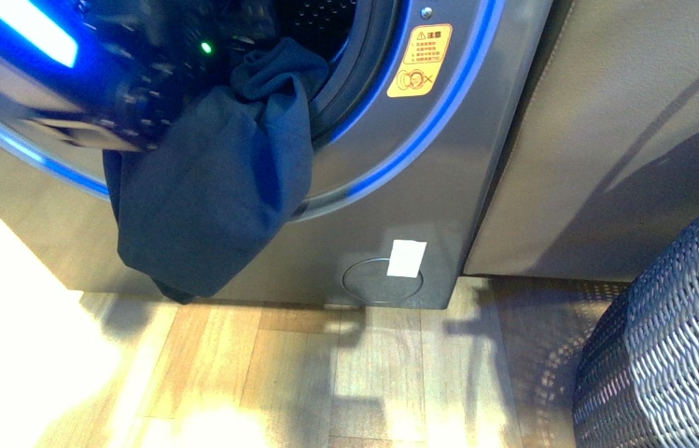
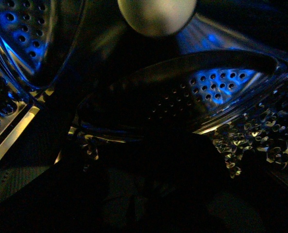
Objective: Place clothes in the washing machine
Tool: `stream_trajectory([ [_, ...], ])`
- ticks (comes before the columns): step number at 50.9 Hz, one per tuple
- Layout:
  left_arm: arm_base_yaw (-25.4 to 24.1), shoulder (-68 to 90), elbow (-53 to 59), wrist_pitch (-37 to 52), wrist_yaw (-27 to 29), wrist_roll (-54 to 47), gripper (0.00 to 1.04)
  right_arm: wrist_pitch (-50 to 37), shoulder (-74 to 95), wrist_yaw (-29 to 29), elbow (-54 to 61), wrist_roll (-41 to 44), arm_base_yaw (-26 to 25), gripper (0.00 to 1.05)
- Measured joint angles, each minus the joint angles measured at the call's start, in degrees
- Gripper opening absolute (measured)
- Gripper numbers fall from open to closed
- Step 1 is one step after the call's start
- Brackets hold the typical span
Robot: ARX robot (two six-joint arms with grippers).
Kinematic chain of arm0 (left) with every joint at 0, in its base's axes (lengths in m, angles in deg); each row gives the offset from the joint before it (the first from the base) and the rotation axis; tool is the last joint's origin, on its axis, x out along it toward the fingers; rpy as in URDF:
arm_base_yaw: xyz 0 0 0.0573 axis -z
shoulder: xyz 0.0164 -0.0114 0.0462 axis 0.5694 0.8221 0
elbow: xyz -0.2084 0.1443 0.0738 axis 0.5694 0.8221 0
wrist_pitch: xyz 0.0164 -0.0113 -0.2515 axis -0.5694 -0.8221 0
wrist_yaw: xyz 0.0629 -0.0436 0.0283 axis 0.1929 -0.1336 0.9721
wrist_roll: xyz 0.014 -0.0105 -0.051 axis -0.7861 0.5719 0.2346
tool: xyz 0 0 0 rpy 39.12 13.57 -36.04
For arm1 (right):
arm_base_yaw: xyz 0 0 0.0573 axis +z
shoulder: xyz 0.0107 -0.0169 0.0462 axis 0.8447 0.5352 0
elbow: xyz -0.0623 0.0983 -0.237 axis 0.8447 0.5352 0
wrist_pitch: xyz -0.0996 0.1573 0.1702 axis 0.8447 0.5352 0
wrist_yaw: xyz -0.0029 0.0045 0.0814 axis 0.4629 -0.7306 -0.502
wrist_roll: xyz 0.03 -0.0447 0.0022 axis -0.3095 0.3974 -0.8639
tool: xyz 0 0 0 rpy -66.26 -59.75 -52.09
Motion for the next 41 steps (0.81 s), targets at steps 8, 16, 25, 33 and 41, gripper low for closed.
stream_trajectory([
  [8, 0.00, -4.42, 7.58, 2.62, -1.25, -0.09, 0.98, 0.00, 0.00, 0.02, 0.00, -0.02, 0.00, 0.02],
  [16, -0.07, -9.75, 14.47, 4.22, -2.38, -0.07, 0.98, 0.00, 0.00, 0.02, 0.00, -0.02, 0.00, 0.02],
  [25, 0.00, -17.14, 21.03, 5.18, -3.67, -0.22, 0.98, 0.00, 0.00, 0.00, 0.00, -0.02, 0.00, 0.02],
  [33, 0.44, -22.75, 26.43, 6.01, -4.22, -1.33, 0.98, 0.00, 0.00, 0.00, 0.00, -0.02, 0.00, 0.02],
  [41, 1.68, -27.63, 33.38, 7.65, -5.14, -2.47, 0.98, 0.00, 0.00, 0.00, 0.00, 0.00, 0.00, 0.02],
])
